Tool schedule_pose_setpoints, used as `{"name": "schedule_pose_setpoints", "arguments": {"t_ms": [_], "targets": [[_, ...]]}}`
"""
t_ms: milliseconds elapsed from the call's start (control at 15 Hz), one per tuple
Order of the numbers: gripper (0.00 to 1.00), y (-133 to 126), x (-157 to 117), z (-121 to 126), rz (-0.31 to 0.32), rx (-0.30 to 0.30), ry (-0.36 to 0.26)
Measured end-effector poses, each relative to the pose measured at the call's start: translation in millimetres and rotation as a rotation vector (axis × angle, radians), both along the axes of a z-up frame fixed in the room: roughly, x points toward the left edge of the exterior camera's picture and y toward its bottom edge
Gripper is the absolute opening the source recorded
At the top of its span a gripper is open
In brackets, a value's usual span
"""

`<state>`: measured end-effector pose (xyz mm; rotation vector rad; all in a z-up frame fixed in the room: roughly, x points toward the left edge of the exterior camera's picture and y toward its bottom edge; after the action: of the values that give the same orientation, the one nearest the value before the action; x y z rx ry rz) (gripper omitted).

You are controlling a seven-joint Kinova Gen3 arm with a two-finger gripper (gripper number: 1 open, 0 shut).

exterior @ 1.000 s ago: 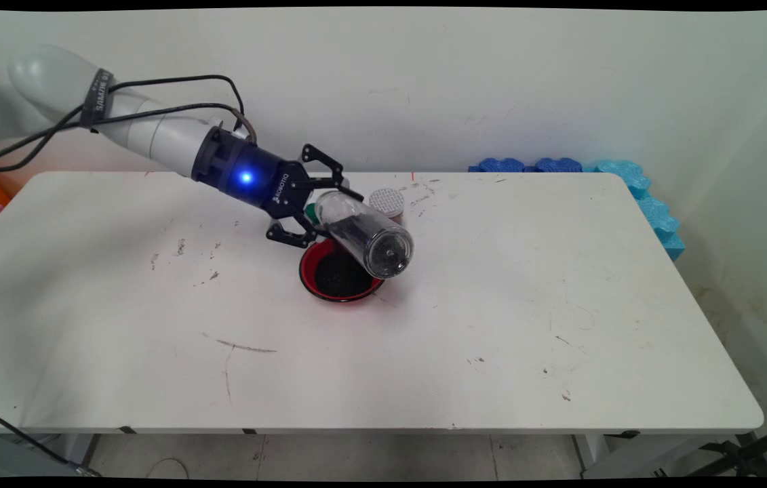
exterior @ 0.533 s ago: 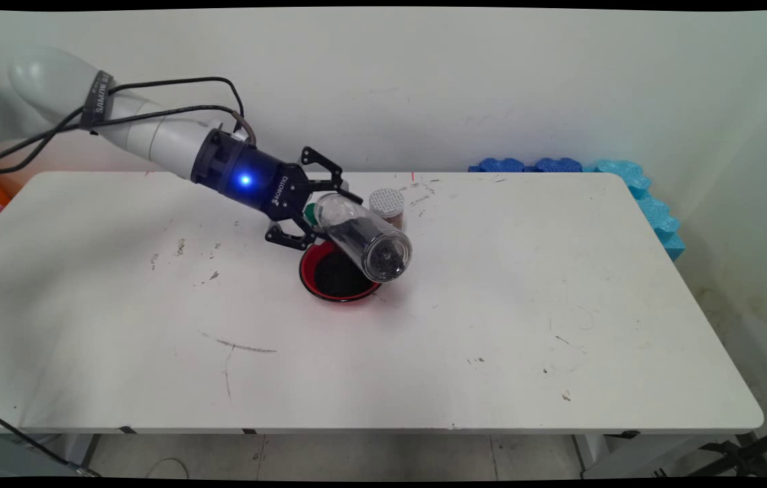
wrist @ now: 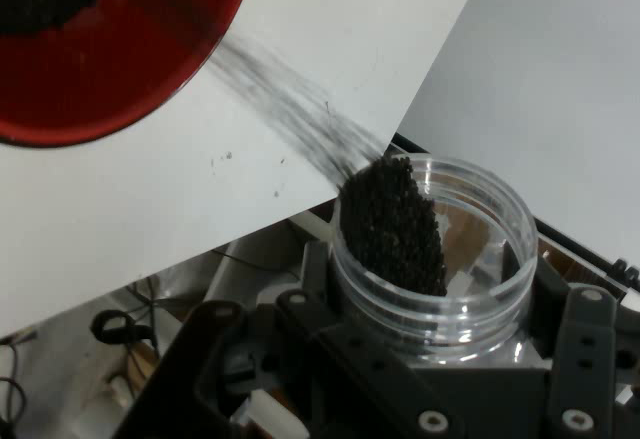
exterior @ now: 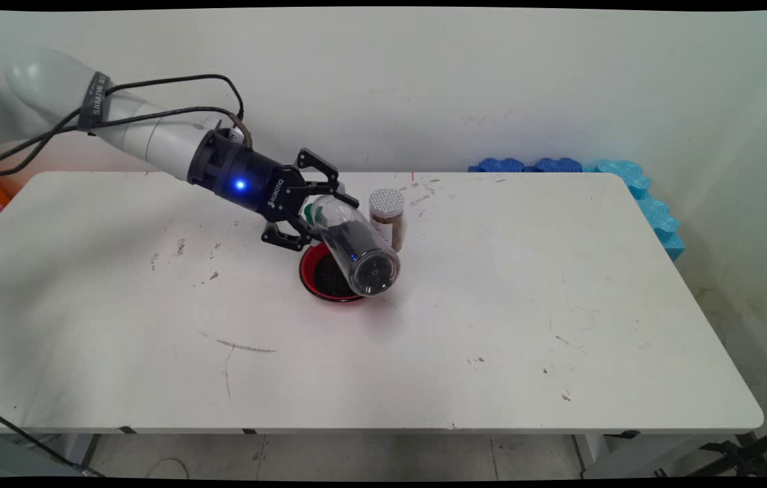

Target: Pour the black seasoning powder in the red bowl

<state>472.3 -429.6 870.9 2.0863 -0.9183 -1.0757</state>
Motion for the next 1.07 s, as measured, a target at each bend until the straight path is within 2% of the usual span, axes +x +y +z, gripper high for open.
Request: {"name": "schedule_pose_setpoints", "arguments": {"t_ms": [1067], "targets": [[0.0,-7.0,-4.7,1.9,-0.177,-0.359,-0.102]]}}
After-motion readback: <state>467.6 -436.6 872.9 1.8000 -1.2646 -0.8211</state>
